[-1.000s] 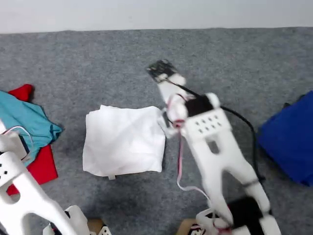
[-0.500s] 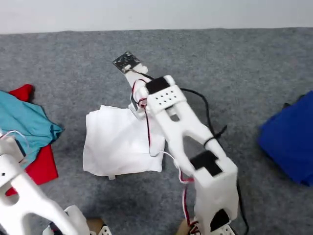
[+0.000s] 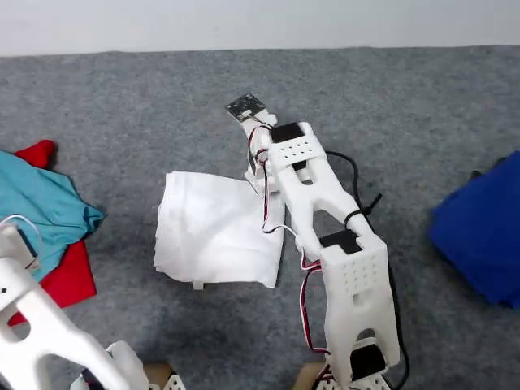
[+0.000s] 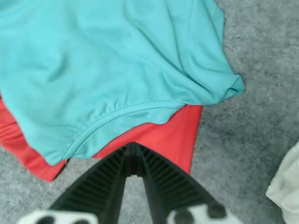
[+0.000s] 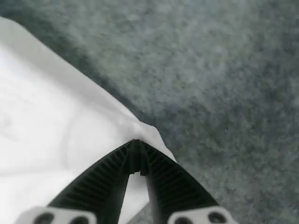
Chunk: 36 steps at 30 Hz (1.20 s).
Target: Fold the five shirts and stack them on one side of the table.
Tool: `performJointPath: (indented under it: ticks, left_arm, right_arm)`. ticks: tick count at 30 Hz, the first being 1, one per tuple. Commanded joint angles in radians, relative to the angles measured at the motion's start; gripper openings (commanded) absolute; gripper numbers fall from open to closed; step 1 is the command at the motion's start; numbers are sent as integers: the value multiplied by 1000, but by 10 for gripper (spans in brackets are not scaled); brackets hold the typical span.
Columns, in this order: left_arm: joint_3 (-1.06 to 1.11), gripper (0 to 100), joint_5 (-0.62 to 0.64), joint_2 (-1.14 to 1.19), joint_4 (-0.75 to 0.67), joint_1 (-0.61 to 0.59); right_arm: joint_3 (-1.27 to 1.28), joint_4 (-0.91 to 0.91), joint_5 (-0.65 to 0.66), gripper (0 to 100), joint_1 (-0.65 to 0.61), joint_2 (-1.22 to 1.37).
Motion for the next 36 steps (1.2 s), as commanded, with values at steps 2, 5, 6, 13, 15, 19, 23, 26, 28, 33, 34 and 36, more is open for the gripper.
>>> performJointPath:
  ticks: [2,5,6,13,15,19,23,26,28,33,34,36]
  left_arm:
    - [-8,2,8,-23,-18,35]
    - [-8,2,8,-23,-18,41]
    - [-8,2,8,-23,-18,41]
    - [-8,2,5,-18,-18,54]
    - [2,4,-21,-14,-14,126]
    - [96,5,-176,-14,-17,376]
    - [139,6,-206,-14,-15,563]
    - [157,6,-239,-12,-3,663]
    - [179,5,-245,-12,-9,707]
    - [252,4,-290,-8,-14,795]
    - [269,4,-304,6,-26,807]
    - [291,4,-331,66,-58,812]
  right_arm:
    - [-60,24,11,9,1,-79]
    - [-68,85,11,9,-21,-140]
    - [-69,111,11,9,-35,-168]
    - [-69,208,9,9,-148,-295]
    - [-68,209,9,9,-151,-289]
    - [-68,211,9,9,-111,-257]
    - [-71,278,9,9,-51,-295]
    - [-71,351,9,9,12,-372]
    - [-71,400,9,9,61,-437]
    - [-71,521,3,9,197,-602]
    - [-69,545,2,9,225,-633]
    - [-51,559,2,9,289,-702]
